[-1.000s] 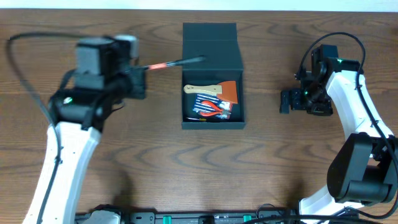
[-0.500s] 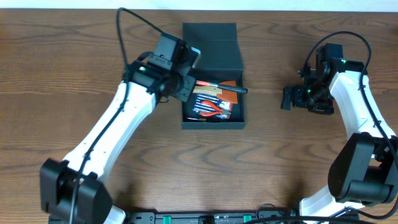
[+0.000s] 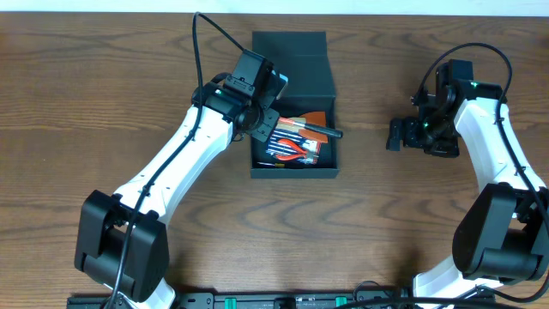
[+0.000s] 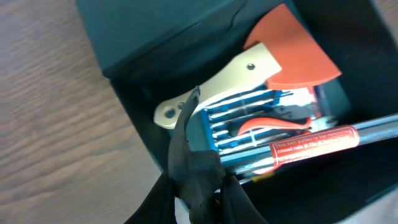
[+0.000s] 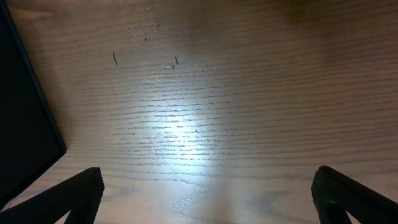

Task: Pack container
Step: 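Lift the hammer and carry it over the box, then lower the hammer into the box and open the left gripper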

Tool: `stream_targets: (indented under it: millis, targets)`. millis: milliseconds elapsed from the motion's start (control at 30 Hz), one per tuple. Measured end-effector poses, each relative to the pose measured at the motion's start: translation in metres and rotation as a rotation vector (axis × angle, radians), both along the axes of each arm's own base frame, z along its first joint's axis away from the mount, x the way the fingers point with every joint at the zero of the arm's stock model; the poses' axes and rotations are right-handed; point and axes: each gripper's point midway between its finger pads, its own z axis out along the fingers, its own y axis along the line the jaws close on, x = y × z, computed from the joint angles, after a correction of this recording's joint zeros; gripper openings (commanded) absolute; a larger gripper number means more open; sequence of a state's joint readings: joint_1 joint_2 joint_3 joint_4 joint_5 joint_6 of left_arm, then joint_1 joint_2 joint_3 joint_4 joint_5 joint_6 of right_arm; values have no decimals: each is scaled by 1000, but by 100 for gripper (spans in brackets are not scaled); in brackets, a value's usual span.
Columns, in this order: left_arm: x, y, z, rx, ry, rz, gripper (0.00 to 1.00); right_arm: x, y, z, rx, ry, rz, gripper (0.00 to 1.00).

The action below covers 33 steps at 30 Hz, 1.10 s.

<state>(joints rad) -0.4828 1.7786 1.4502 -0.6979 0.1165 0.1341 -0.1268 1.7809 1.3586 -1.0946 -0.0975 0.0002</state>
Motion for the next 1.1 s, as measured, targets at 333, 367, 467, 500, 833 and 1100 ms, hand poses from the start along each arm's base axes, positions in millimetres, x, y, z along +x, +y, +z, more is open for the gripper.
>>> stream_targets:
  millis: [333, 367, 467, 500, 833, 1100]
  targets:
    - [17, -1, 1, 25, -73, -15, 6, 0, 0, 0, 0, 0, 0, 99]
    - [18, -1, -1, 27, -72, -16, 6, 0, 0, 0, 0, 0, 0, 99]
    - [18, -1, -10, 40, -57, -21, 6, 0, 0, 0, 0, 0, 0, 99]
    - [18, -1, -15, 45, -48, -21, 6, 0, 0, 0, 0, 0, 0, 99]
    - [17, 0, -50, 83, 26, -24, 6, 0, 0, 0, 0, 0, 0, 99]
    - [11, 3, -62, 108, 68, -36, 6, 0, 0, 0, 0, 0, 0, 99]
